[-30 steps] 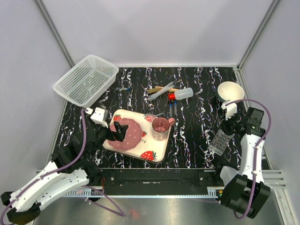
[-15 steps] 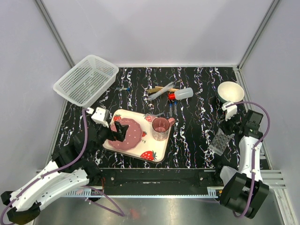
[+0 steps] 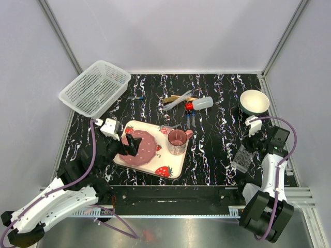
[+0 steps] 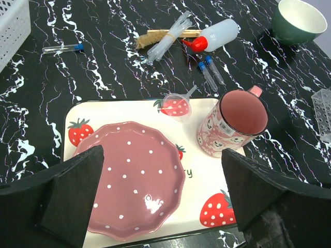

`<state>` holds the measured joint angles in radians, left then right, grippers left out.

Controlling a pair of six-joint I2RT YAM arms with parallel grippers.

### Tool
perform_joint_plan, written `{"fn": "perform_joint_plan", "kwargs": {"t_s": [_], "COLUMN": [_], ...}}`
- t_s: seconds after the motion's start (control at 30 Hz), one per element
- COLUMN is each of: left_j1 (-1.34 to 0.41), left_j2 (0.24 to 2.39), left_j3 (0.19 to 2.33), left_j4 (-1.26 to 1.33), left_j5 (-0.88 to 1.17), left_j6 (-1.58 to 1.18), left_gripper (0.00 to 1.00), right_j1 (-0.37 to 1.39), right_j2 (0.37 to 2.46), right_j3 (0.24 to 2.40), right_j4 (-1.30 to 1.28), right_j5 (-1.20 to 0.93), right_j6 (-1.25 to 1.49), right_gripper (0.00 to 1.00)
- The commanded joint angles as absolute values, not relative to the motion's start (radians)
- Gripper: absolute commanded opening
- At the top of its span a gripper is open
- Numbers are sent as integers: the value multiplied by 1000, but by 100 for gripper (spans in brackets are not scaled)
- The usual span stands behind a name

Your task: Organize the chemistry lab equipment

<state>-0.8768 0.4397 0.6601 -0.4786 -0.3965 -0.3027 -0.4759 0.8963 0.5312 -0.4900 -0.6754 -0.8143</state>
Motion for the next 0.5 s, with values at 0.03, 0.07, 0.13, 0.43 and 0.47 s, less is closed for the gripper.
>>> {"fn": "perform_joint_plan", "kwargs": {"t_s": [0.03, 0.07, 0.13, 0.43, 0.47], "left_j1": [-874, -874, -874, -874, -874], "left_j2": [426, 428, 428, 426, 425], "left_j3": [660, 660, 660, 660, 660], "left_j4": [-449, -449, -448, -453, -453], "left_j5": [-387, -385, -384, -356, -354], "left_j6": [-291, -291, -291, -298, -299], "left_gripper": [99, 99, 99, 99, 99], "right_j1": [-492, -494, -497, -503, -505], "right_j2": [864, 858, 850, 811, 811], "right_j3": [511, 508, 509, 555, 575], "right_j4": [-457, -457, -477, -546, -563], "right_j5": [-696, -695, -698, -709, -713], "right_j6": [-807, -804, -810, -805, -801], "right_gripper": [22, 24, 25, 34, 34]}}
